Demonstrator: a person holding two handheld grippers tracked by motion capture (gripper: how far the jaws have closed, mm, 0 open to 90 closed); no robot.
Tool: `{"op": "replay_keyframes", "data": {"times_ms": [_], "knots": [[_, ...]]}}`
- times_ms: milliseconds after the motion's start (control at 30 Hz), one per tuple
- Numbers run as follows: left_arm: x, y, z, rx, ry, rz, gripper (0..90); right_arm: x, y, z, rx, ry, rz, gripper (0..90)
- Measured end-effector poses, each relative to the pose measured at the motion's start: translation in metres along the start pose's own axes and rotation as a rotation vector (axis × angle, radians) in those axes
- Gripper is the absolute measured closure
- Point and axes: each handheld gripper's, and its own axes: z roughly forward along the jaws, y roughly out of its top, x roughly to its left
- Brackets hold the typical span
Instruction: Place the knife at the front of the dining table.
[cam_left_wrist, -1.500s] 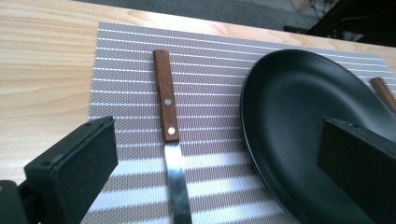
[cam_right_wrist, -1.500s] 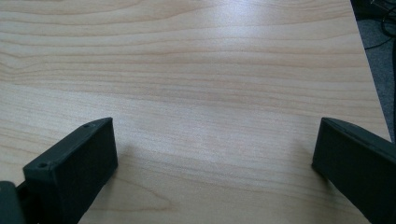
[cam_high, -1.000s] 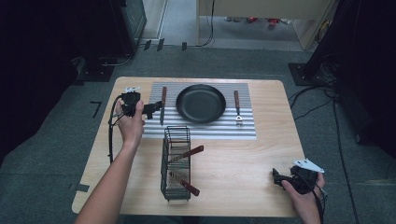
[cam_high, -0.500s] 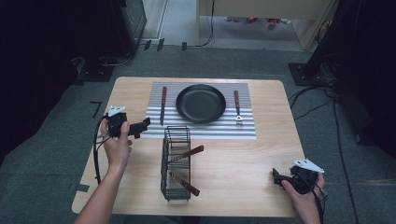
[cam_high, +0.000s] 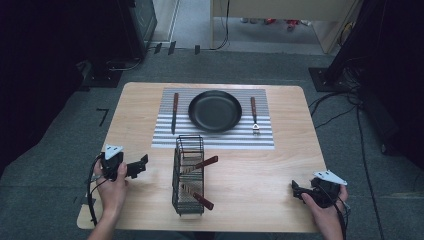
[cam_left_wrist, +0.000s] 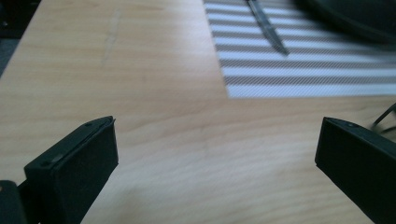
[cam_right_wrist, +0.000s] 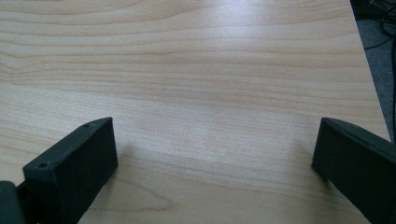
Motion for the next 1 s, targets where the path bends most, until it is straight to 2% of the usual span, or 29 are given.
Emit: {"op": "replay_keyframes", "data": {"times_ms": [33,133,167,300,367,400,433,500,533,600,700,800,1000], "knots": [[0.006,-0.007,-0.005,0.005,0.011,0.007,0.0,0.000,0.000,0.000,0.000,0.000,0.000,0.0],[0.012,-0.016,-0.011,0.005,0.025,0.013,0.0,0.000,0.000,0.000,0.000,-0.002,0.003,0.0],[0.017,-0.023,-0.017,0.015,0.043,0.026,0.0,0.000,0.000,0.000,-0.001,-0.002,0.004,0.0],[0.023,-0.033,-0.024,0.026,0.073,0.047,0.0,0.000,0.000,0.000,0.000,-0.002,0.005,0.0],[0.027,-0.036,-0.025,0.036,0.113,0.069,0.0,0.000,0.000,0.000,0.001,-0.004,0.006,0.0],[0.029,-0.038,-0.024,0.040,0.121,0.065,0.0,0.000,0.000,0.000,0.000,-0.004,0.005,0.0],[0.030,-0.038,-0.024,0.049,0.116,0.053,0.0,0.000,0.000,0.000,0.000,-0.004,0.005,0.0],[0.030,-0.041,-0.019,0.070,0.128,0.056,0.0,0.000,0.000,0.000,0.000,-0.004,0.005,0.0],[0.030,-0.041,-0.019,0.070,0.128,0.056,0.0,0.000,0.000,0.000,0.000,-0.004,0.005,0.0],[0.028,-0.042,-0.015,0.103,0.117,0.061,0.0,0.000,0.000,0.000,0.000,-0.004,0.005,0.0],[0.029,-0.041,-0.014,0.109,0.108,0.051,0.0,0.000,0.000,0.000,-0.002,-0.004,0.006,0.0],[0.028,-0.041,-0.013,0.122,0.114,0.085,0.0,0.000,0.000,0.000,-0.002,-0.004,0.005,0.0],[0.027,-0.040,-0.012,0.119,0.119,0.079,0.0,0.000,0.000,0.000,-0.001,-0.004,0.006,0.0]]}}
